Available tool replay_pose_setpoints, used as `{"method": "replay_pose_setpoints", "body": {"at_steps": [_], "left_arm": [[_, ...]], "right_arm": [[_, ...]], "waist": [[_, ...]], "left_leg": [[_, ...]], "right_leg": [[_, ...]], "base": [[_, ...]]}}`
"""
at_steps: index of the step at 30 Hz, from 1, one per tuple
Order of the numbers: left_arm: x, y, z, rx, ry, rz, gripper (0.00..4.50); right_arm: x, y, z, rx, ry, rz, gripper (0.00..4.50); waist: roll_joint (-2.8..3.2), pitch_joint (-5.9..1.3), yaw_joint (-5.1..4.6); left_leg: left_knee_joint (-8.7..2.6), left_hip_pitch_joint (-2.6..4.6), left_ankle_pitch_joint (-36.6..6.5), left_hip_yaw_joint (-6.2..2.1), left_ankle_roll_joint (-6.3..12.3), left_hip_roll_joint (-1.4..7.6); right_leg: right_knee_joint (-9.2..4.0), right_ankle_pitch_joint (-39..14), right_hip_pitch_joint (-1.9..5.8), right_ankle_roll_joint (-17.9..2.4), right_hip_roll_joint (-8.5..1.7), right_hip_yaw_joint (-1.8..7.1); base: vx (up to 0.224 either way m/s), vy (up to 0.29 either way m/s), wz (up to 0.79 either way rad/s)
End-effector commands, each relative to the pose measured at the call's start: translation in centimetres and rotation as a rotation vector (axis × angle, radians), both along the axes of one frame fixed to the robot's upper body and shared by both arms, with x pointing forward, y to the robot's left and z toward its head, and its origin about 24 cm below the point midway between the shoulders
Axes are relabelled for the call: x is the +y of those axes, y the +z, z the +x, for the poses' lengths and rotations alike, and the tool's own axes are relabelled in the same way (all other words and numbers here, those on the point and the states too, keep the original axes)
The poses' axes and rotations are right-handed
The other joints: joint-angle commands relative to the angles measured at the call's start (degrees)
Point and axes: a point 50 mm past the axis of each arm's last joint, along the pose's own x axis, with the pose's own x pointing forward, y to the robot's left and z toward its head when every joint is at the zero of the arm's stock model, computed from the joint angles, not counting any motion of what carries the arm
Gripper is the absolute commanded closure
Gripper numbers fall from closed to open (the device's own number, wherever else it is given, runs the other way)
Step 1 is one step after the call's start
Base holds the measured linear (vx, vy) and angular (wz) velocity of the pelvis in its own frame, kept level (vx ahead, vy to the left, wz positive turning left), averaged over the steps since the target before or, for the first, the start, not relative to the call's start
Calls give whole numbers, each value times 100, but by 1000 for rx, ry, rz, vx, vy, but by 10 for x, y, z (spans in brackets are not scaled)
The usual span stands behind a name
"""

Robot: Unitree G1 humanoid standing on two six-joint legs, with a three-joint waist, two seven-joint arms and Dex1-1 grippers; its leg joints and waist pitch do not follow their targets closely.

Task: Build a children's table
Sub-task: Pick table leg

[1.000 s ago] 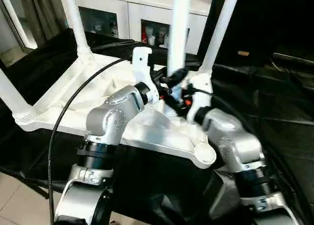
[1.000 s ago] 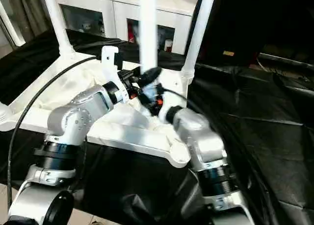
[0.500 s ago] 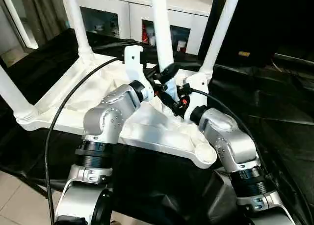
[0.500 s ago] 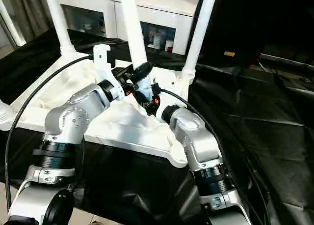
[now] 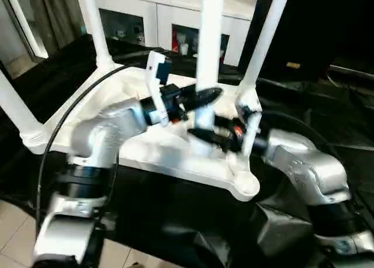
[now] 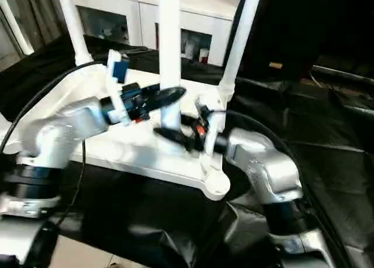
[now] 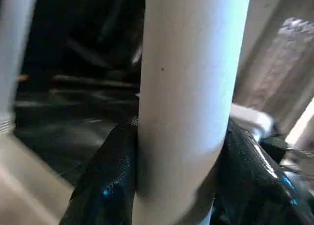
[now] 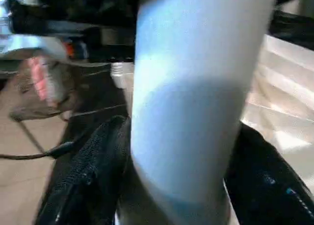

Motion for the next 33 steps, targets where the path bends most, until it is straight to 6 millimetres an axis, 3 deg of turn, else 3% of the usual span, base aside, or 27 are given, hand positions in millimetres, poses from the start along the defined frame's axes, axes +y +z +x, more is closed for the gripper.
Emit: {"method": "replay_pose_setpoints", "body": {"at_steps": [1,8,16,30,33], "left_arm": [[-8,23,-17,-72,-165,-118,252],[-8,21,-16,-56,-167,-119,252],[-8,20,-17,-51,-157,-126,252],[-11,11,-13,-58,-107,-36,252],[-11,10,-12,-68,-103,-4,252]], "right_arm": [[-6,-9,1,54,-30,-45,195],[-5,-7,-2,71,-1,-23,218],[-3,-5,0,68,-11,-8,240],[-2,-5,0,37,-24,-30,244],[-2,-4,1,52,-20,4,175]], "waist": [[34,-378,28],[25,-380,43],[-2,-392,80],[5,-396,99],[0,-396,96]], "left_leg": [[-436,71,-285,-131,177,455],[-443,77,-315,-129,87,446],[-431,60,-130,-124,151,439],[-428,63,-98,-126,142,437],[-428,61,-85,-126,151,436]], "right_leg": [[-291,-259,356,-1759,-454,297],[-328,-553,342,-1577,-445,298],[-309,-404,351,-1559,-447,296],[-310,-428,347,-1510,-443,290],[-307,-419,350,-1501,-444,292]], "base": [[0,0,0],[0,0,0],[0,0,0],[0,0,0],[0,0,0]]}}
